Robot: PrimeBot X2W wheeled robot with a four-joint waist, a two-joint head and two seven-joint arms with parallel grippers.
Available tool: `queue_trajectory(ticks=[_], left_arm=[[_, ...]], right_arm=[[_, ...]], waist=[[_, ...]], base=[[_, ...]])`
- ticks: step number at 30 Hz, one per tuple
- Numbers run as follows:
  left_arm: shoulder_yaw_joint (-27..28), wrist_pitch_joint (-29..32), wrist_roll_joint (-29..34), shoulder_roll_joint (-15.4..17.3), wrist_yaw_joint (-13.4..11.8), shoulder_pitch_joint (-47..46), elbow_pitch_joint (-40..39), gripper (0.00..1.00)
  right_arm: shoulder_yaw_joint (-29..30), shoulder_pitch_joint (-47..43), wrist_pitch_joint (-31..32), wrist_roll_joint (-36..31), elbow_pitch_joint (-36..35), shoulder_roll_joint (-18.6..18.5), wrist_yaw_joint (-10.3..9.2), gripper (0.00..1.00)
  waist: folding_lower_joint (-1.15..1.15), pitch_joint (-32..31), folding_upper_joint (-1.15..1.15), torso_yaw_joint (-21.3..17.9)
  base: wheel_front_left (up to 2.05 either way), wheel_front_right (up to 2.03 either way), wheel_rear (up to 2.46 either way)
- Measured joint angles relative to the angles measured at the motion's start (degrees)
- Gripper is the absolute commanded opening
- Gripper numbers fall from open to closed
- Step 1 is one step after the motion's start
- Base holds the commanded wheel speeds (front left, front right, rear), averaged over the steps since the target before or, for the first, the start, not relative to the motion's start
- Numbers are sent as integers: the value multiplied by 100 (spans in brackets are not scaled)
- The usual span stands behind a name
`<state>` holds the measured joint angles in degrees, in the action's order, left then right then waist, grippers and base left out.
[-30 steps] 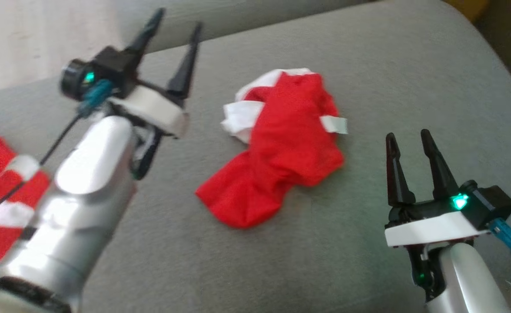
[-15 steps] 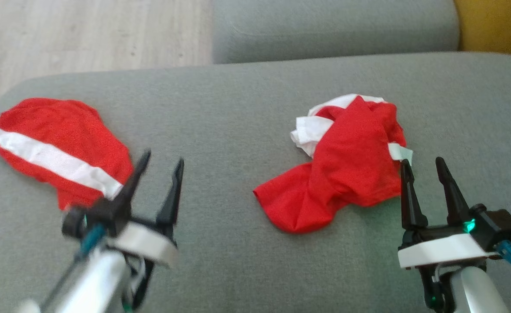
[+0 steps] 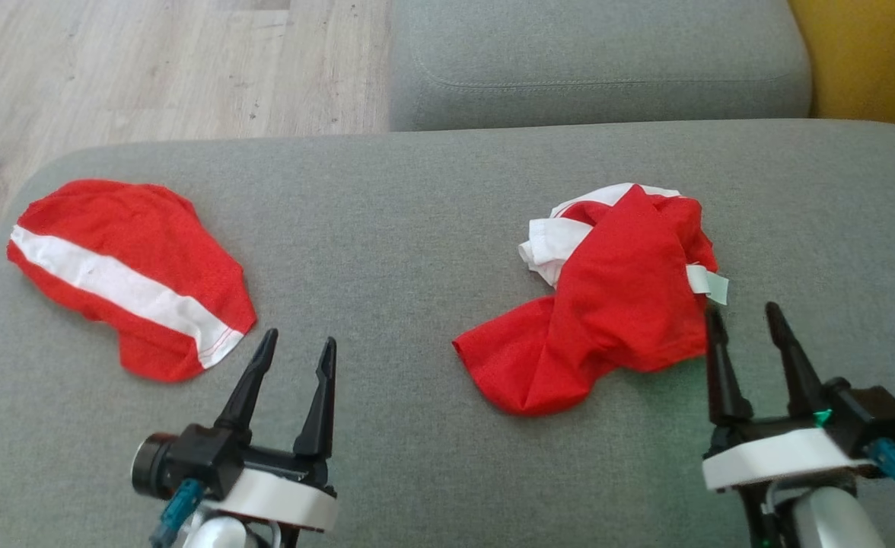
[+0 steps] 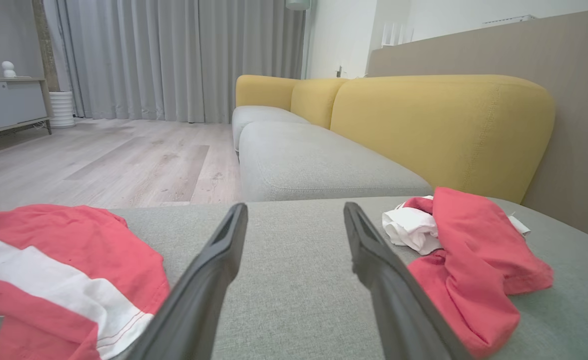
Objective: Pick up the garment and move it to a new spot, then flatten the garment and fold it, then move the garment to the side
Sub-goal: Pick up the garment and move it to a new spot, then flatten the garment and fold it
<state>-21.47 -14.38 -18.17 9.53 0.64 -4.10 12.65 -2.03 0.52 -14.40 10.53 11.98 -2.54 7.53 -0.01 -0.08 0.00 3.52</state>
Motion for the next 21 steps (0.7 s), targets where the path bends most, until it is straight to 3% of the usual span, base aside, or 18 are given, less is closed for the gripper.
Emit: queue_trajectory(ticks=[6,9,21], left_arm=[[269,0,274,-194,232,1,42,100],[330,-1,401,-301,348,-2,109,100],[505,-1,615,-477,547,-151,234,100]], right_arm=[[435,20,0,-53,406,1,0,100],[625,180,1,-60,995,1,0,100],[568,1268,1,635,2808,0,0,100]], waist=[[0,50,0,57],[1,198,0,118],[2,673,0,337]], base=[[0,0,0],[0,0,0],[0,0,0]])
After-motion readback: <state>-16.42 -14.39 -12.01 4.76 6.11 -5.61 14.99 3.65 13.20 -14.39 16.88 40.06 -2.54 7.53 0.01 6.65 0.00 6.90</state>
